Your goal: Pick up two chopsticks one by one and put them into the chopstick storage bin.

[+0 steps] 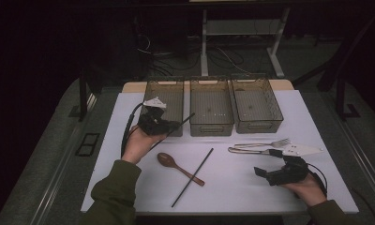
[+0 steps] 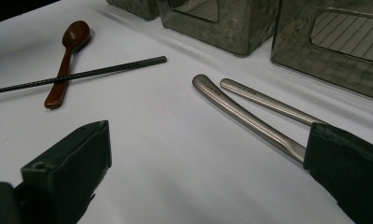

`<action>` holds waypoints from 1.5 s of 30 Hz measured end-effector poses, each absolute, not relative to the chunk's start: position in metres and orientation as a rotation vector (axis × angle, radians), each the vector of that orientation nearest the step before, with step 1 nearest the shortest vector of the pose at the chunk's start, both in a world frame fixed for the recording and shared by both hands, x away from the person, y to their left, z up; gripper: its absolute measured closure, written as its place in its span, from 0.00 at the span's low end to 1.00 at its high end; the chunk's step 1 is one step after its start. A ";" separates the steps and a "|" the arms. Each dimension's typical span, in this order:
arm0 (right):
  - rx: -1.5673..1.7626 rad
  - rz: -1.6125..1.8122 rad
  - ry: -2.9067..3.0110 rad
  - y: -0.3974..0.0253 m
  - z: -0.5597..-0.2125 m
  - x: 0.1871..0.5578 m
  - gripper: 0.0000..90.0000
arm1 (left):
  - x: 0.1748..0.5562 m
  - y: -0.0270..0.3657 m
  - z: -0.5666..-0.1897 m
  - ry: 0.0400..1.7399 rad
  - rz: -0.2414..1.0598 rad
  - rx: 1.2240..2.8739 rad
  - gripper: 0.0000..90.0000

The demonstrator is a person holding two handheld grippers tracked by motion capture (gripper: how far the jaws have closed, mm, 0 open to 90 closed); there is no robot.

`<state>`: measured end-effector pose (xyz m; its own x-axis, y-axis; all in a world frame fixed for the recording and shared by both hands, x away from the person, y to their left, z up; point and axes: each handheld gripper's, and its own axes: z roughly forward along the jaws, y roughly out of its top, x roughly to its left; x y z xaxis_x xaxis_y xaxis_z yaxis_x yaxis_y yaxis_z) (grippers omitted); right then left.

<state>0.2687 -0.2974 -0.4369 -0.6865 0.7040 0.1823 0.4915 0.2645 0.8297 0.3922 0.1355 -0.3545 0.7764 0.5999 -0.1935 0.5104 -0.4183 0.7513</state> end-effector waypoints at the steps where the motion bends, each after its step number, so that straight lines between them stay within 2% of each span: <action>1: 1.112 1.388 2.310 -0.297 -0.437 0.269 0.00 | 0.394 0.135 -0.352 0.828 0.141 2.098 0.94; 18: 1.113 1.391 2.313 -0.296 -0.437 0.267 0.00 | 0.447 0.137 -0.323 0.811 0.226 2.080 0.94; 38: 1.122 1.410 2.306 -0.299 -0.436 0.267 0.00 | 0.506 0.143 -0.329 0.851 0.296 1.983 0.94; 45: 1.130 1.423 2.300 -0.300 -0.435 0.267 0.00 | 0.522 0.144 -0.343 0.898 0.310 1.947 0.94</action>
<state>0.2665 -0.3000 -0.4354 -0.6837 0.6999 0.2063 0.4971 0.2398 0.8339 0.5217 0.1443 -0.3431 0.6998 0.7000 -0.1422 0.4628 -0.2927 0.8368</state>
